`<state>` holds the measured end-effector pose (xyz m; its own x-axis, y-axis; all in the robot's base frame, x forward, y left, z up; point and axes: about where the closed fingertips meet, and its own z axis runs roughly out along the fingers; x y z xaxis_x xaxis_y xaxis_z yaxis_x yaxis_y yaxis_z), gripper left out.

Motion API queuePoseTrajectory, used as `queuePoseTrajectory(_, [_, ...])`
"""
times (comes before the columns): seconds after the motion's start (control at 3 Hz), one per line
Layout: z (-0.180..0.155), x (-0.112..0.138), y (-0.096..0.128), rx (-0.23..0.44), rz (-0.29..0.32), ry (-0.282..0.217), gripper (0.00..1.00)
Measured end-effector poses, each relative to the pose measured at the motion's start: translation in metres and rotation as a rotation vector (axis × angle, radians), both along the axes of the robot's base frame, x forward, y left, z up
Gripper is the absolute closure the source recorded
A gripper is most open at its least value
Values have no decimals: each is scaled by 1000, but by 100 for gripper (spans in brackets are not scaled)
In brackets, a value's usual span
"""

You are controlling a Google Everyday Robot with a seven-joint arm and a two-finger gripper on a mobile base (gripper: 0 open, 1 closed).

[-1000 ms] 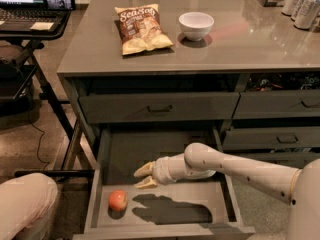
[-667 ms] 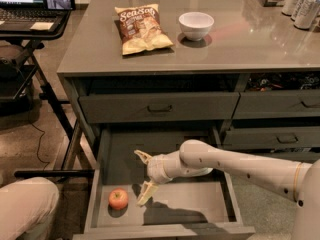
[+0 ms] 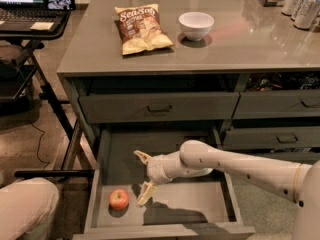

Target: Pick apple from middle drawer and place on counter

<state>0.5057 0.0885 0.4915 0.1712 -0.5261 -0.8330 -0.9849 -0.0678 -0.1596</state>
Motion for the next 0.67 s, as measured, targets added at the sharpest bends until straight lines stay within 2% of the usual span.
queuePoseTrajectory(0.33, [-28, 5, 10, -24, -39, 20, 0])
queuePoseTrajectory(0.67, [-72, 12, 22, -37, -76, 65, 0])
